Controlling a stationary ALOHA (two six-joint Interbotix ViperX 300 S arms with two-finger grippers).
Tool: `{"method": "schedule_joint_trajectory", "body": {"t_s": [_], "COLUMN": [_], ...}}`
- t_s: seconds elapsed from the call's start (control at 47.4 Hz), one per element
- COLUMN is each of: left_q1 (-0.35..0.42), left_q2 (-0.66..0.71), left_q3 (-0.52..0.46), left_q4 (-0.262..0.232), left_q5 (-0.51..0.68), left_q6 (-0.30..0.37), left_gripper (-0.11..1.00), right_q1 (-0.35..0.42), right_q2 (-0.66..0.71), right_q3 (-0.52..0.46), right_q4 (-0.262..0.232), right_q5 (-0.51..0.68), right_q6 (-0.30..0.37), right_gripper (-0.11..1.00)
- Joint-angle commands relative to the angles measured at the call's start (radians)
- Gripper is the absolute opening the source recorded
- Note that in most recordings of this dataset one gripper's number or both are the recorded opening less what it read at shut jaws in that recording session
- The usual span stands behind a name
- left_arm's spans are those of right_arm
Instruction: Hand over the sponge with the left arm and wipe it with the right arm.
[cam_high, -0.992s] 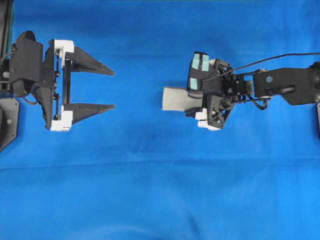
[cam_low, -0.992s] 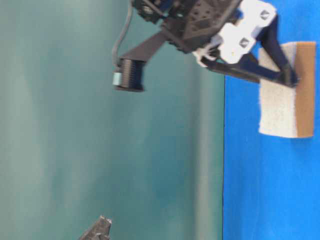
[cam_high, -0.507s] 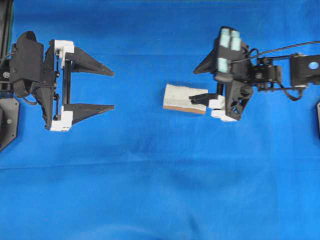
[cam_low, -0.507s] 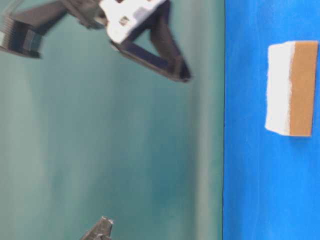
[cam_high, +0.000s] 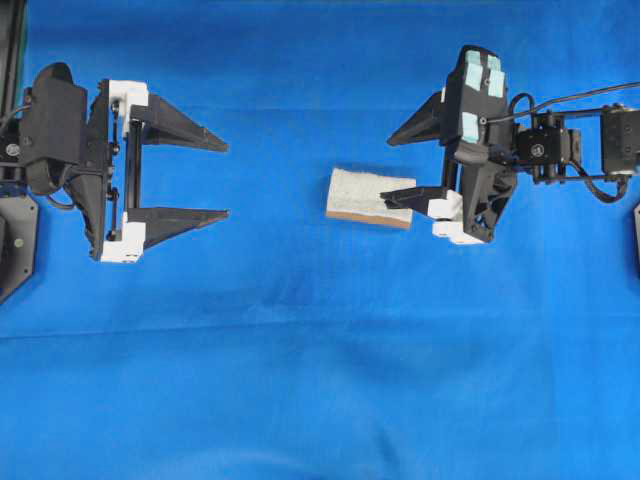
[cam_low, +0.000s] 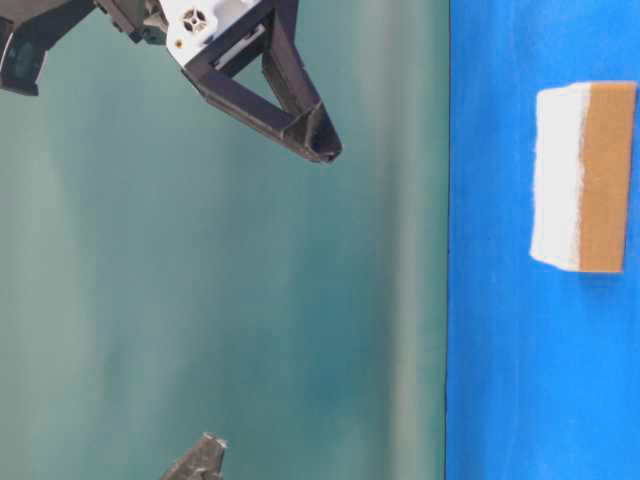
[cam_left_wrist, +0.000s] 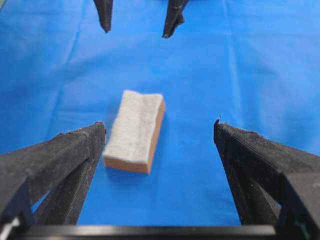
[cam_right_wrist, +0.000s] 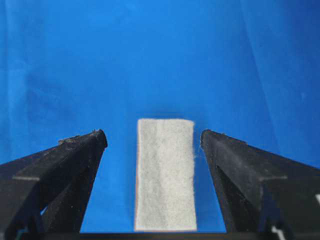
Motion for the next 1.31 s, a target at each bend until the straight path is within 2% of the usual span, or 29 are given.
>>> {"method": "schedule_joint_trajectory", "body": {"t_s": [0.0, 0.232, 0.633, 1.034, 1.287], "left_q1": [-0.002, -0.014, -0.014, -0.014, -0.014], "left_q2": [-0.006, -0.089, -0.394, -0.652, -0.741], "left_q3": [-0.011, 0.006, 0.071, 0.227, 0.299], "left_q4": [-0.003, -0.003, -0.002, -0.002, -0.009], "left_q5": [-0.005, 0.051, 0.249, 0.322, 0.368], "left_q6": [-0.002, -0.002, 0.000, -0.002, -0.005], "left_gripper": [0.90, 0.90, 0.90, 0.90, 0.90], "right_q1": [0.002, 0.002, 0.002, 0.002, -0.038], "right_q2": [-0.017, -0.129, -0.471, -0.842, -0.942], "right_q3": [-0.014, 0.037, 0.218, 0.453, 0.583], "right_q4": [-0.003, -0.003, -0.003, -0.014, 0.009], "right_q5": [-0.008, 0.003, 0.031, 0.006, -0.040], "right_q6": [0.002, 0.002, -0.002, 0.006, 0.037], "right_gripper": [0.74, 0.74, 0.73, 0.73, 0.73]}}
